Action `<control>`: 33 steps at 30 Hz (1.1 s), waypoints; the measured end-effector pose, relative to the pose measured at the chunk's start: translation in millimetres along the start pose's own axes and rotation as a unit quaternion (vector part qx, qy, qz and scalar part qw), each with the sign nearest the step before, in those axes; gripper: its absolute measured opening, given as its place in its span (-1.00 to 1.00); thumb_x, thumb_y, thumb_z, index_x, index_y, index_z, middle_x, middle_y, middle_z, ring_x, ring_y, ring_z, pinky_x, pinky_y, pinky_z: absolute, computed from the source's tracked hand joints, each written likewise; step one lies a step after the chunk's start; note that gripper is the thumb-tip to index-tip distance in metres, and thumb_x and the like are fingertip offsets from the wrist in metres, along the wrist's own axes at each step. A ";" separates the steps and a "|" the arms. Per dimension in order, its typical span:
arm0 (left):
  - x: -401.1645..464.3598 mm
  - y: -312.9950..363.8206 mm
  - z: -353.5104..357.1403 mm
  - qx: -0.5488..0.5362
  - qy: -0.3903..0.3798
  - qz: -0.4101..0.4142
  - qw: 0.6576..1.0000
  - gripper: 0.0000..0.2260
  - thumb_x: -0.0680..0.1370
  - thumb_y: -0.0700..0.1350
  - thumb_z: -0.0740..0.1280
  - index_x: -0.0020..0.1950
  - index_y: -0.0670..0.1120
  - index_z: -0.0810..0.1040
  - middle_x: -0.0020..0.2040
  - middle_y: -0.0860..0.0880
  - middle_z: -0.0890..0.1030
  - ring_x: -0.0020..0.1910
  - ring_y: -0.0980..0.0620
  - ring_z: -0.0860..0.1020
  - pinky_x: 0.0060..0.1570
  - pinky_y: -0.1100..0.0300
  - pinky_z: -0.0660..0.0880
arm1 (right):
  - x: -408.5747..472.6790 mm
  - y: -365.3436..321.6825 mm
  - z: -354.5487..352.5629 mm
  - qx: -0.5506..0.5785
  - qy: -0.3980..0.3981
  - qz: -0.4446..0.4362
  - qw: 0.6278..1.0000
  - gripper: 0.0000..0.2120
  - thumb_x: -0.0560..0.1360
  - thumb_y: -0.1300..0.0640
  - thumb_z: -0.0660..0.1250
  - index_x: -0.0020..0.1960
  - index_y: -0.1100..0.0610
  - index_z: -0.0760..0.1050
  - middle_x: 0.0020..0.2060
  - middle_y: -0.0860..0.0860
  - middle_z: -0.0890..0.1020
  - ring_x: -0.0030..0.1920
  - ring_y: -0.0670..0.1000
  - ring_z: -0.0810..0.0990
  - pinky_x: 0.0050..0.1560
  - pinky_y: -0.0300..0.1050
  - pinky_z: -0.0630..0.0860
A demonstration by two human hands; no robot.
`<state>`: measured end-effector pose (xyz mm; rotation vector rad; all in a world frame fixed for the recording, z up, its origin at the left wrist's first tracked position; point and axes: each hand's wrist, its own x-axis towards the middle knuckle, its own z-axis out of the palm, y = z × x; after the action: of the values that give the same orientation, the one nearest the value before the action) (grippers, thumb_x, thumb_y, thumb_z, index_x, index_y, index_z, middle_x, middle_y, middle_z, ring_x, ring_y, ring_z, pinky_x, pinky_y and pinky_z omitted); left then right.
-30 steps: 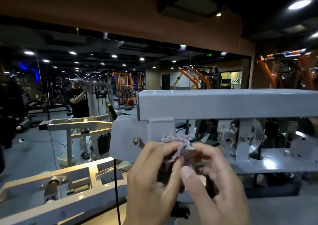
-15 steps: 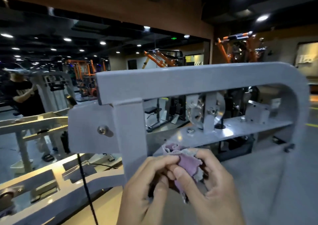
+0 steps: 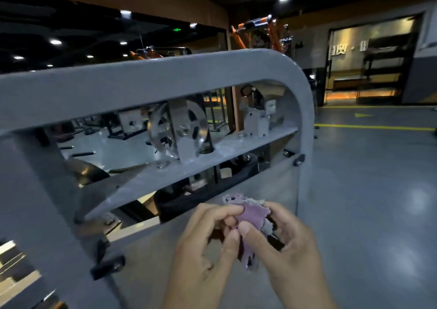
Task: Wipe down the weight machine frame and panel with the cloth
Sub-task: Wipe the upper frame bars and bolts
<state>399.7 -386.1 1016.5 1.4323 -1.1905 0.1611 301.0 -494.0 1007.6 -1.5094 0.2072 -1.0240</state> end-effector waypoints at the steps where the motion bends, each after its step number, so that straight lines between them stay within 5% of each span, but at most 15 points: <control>1: 4.0 -0.5 12.3 0.012 -0.014 0.002 1.000 -0.80 0.58 -0.01 0.36 0.19 0.16 0.63 0.04 0.06 0.57 0.04 -0.04 0.62 -0.02 0.19 0.56 | 1.2 6.6 -17.9 0.017 0.014 0.000 1.000 -0.72 0.47 0.26 0.51 0.05 -0.08 0.70 -0.10 0.04 0.77 -0.11 -0.05 0.74 -0.11 -0.32 0.57; 4: 11.1 -5.4 57.8 0.036 -0.035 0.001 0.999 -0.73 0.56 -0.11 0.43 0.19 0.18 0.62 0.02 0.05 0.55 -0.02 -0.05 0.61 -0.07 0.03 0.60 | 7.7 11.3 -59.1 0.051 0.012 0.025 0.998 -0.79 0.47 0.14 0.50 0.09 -0.05 0.69 -0.05 0.06 0.76 -0.04 0.01 0.74 -0.05 -0.26 0.59; 7: 14.5 -12.3 105.0 0.069 -0.048 -0.017 0.996 -0.71 0.53 -0.04 0.45 0.21 0.22 0.58 -0.03 0.07 0.53 -0.06 -0.01 0.59 -0.10 0.13 0.57 | 14.3 32.7 -107.2 0.081 0.031 0.059 0.995 -0.74 0.45 0.13 0.46 0.13 0.03 0.66 -0.03 0.08 0.76 0.00 0.06 0.74 -0.01 -0.20 0.61; 12: 7.9 -34.5 194.0 0.067 -0.081 -0.145 0.984 -0.66 0.46 0.17 0.42 0.23 0.27 0.53 0.04 0.14 0.61 0.01 0.05 0.64 -0.07 0.17 0.61 | 19.3 103.0 -189.8 0.201 0.029 0.181 0.962 -0.56 0.40 0.00 0.58 0.21 0.17 0.65 0.05 0.28 0.71 0.08 0.25 0.68 0.22 0.22 0.54; 14: 0.5 -52.7 221.5 0.085 -0.121 -0.173 0.974 -0.70 0.50 0.11 0.44 0.22 0.28 0.55 0.08 0.14 0.62 0.03 0.06 0.66 -0.06 0.10 0.63 | 15.4 139.8 -215.7 0.208 0.009 0.237 0.949 -0.54 0.34 -0.09 0.62 0.10 0.18 0.70 -0.01 0.28 0.71 0.00 0.19 0.65 0.15 0.14 0.54; 20: -39.1 -102.9 267.8 0.163 -0.155 -0.307 0.925 -0.77 0.56 -0.10 0.45 0.15 0.17 0.58 0.05 0.26 0.64 -0.07 0.14 0.65 -0.08 0.24 0.60 | -16.5 251.3 -274.7 0.182 0.082 0.435 0.878 -0.76 0.44 0.14 0.54 -0.04 0.30 0.63 -0.21 0.32 0.68 -0.18 0.35 0.64 -0.15 0.05 0.54; 23: -54.6 -121.2 272.7 0.206 -0.153 -0.354 0.899 -0.78 0.57 -0.14 0.44 0.11 0.17 0.59 0.02 0.29 0.64 -0.06 0.16 0.64 -0.09 0.23 0.60 | -33.7 294.9 -286.5 0.135 0.130 0.508 0.841 -0.87 0.52 0.27 0.47 -0.15 0.25 0.55 -0.36 0.16 0.64 -0.32 0.13 0.63 -0.33 -0.08 0.55; 25: -61.8 -130.3 271.9 0.222 -0.151 -0.372 0.888 -0.78 0.58 -0.16 0.43 0.10 0.17 0.59 0.01 0.29 0.64 -0.05 0.17 0.64 -0.10 0.28 0.59 | -38.5 316.0 -286.6 0.133 0.137 0.546 0.816 -0.77 0.59 0.34 0.36 -0.24 0.23 0.51 -0.45 0.10 0.60 -0.45 -0.01 0.59 -0.39 -0.13 0.55; 30: -75.5 -148.0 273.9 0.230 -0.136 -0.425 0.865 -0.78 0.61 -0.17 0.40 0.11 0.17 0.60 0.04 0.27 0.66 0.01 0.20 0.64 -0.07 0.42 0.52 | -55.2 377.3 -281.7 0.117 0.187 0.607 0.763 -0.69 0.60 0.30 0.36 -0.33 0.24 0.55 -0.41 0.20 0.64 -0.43 0.11 0.63 -0.39 -0.07 0.62; 33: -86.4 -158.3 279.5 0.229 -0.141 -0.449 0.852 -0.80 0.62 -0.17 0.39 0.11 0.14 0.61 0.07 0.25 0.67 0.03 0.21 0.64 -0.04 0.45 0.50 | -62.0 418.4 -277.6 0.105 0.189 0.631 0.744 -0.90 0.47 0.33 0.38 -0.22 0.32 0.57 -0.32 0.26 0.65 -0.24 0.25 0.66 -0.23 0.05 0.63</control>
<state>326.3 -599.7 772.2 2.3631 -0.5973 -0.4665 249.7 -754.4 576.9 -0.6078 1.1816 -0.1714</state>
